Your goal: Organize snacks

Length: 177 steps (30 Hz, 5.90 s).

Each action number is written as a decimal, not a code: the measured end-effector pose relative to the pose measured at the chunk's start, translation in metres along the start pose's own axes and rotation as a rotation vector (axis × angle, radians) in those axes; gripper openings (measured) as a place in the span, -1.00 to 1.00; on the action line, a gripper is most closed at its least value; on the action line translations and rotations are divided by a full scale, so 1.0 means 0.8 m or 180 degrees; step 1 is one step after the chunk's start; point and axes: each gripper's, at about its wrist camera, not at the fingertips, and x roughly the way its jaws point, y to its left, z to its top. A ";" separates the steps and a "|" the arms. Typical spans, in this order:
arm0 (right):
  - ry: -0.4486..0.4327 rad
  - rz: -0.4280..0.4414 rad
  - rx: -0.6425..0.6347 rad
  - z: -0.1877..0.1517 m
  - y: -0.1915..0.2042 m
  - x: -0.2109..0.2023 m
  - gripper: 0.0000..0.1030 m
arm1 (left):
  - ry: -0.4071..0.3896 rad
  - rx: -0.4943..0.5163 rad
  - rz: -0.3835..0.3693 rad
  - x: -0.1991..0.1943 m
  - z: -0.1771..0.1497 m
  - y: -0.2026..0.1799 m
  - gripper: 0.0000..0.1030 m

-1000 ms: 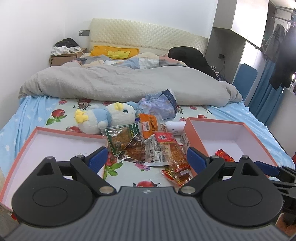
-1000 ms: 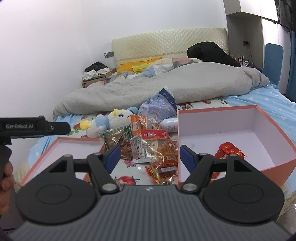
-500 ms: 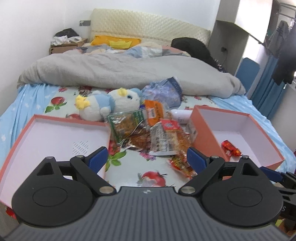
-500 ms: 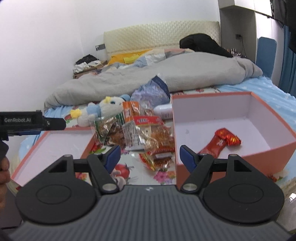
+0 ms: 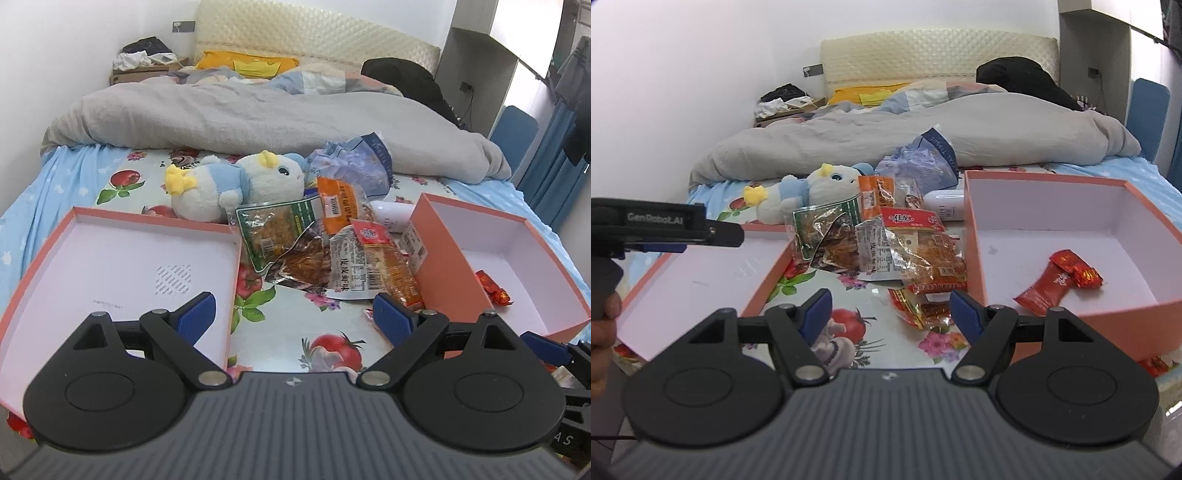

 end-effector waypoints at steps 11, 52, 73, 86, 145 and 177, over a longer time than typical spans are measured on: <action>0.0054 0.0068 -0.0132 0.007 0.005 0.044 0.32 | 0.0147 -0.0076 -0.0076 0.072 0.013 0.007 0.83; 0.0646 -0.0677 -0.1237 0.010 0.014 0.282 -0.03 | 0.0680 0.0714 -0.0841 0.333 0.058 -0.006 0.78; 0.0448 -0.0702 -0.1262 0.021 0.018 0.244 -0.59 | 0.0502 0.0517 -0.0676 0.283 0.048 0.002 -0.11; 0.0121 -0.0626 -0.1371 0.021 0.044 0.154 -0.65 | 0.0314 0.0088 -0.0307 0.182 0.024 0.031 -0.11; 0.0822 -0.0330 -0.0118 -0.075 -0.005 0.145 0.53 | 0.0685 -0.0136 -0.0053 0.141 -0.050 0.037 -0.23; 0.0798 -0.0020 -0.0098 -0.070 -0.021 0.141 -0.37 | 0.0754 -0.0121 -0.0031 0.158 -0.057 0.021 -0.02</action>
